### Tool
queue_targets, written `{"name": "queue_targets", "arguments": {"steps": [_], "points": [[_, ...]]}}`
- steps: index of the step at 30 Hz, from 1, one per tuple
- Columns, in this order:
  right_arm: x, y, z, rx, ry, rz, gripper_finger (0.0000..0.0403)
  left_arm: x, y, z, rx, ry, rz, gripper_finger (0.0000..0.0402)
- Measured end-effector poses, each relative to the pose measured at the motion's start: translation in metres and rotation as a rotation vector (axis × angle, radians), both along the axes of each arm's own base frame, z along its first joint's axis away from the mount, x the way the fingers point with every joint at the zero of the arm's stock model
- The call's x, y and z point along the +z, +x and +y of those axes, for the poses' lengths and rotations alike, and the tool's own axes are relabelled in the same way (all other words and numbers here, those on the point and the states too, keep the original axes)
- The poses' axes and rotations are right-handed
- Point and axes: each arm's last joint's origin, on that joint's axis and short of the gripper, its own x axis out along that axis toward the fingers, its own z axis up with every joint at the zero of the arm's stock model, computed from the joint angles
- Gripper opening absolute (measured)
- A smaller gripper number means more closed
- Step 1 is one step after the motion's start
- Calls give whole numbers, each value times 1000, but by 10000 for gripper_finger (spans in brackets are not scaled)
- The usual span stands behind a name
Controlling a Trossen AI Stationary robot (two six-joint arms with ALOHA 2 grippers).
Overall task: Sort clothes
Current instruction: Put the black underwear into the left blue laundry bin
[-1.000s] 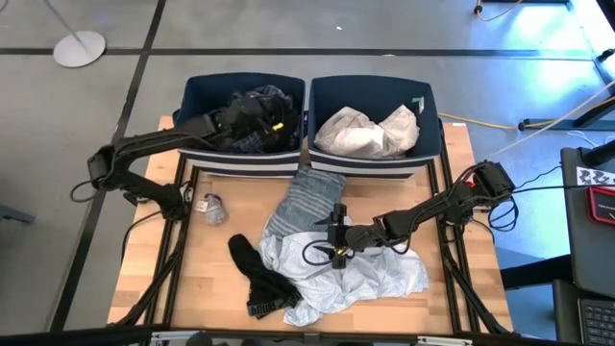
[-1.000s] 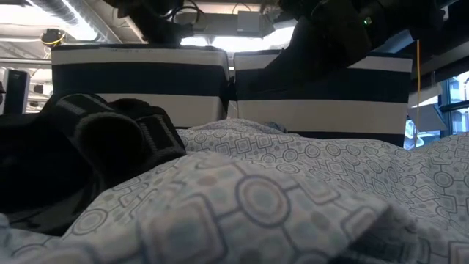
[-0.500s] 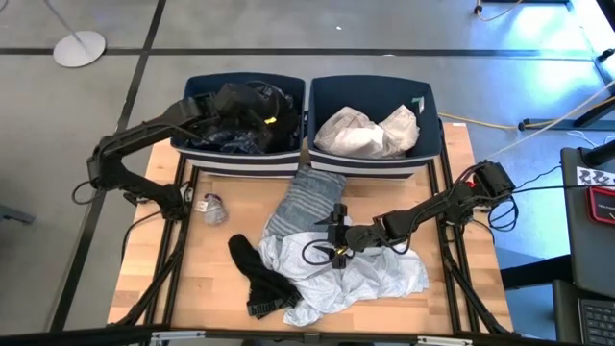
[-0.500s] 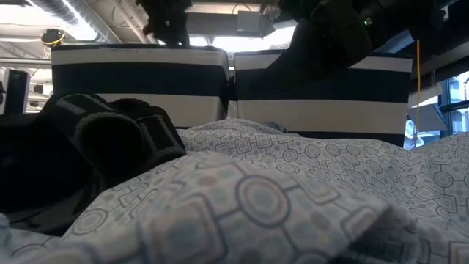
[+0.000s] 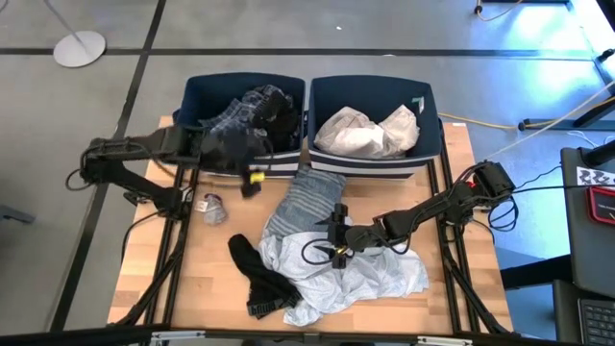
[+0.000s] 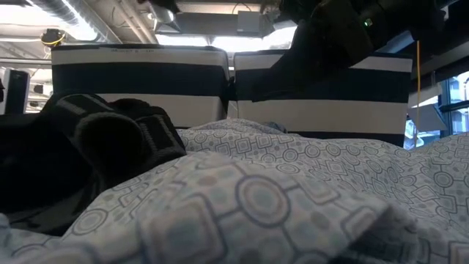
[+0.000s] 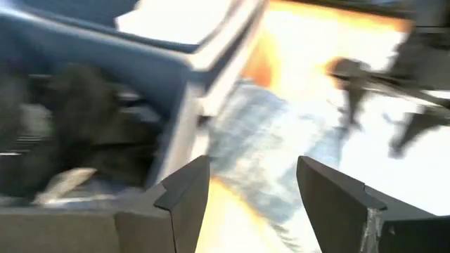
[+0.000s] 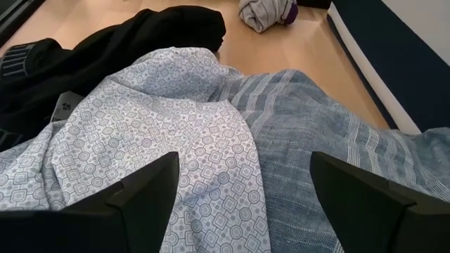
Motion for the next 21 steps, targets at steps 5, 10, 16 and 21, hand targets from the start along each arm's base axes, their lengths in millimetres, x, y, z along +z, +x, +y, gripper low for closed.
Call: {"name": "queue_targets", "arguments": {"steps": [5, 10, 16, 21], "points": [[0, 0, 0, -3, 7, -2, 321, -2, -3, -45, -130, -60, -11, 205], [0, 0, 0, -4, 8, -2, 321, -16, -11, -86, -211, -100, -1, 205], [0, 0, 0, -10, 20, -7, 321, -58, -17, -117, -210, -134, 40, 205], [1, 0, 0, -11, 23, -10, 321, -101, -23, -134, -268, -125, 81, 205]]}}
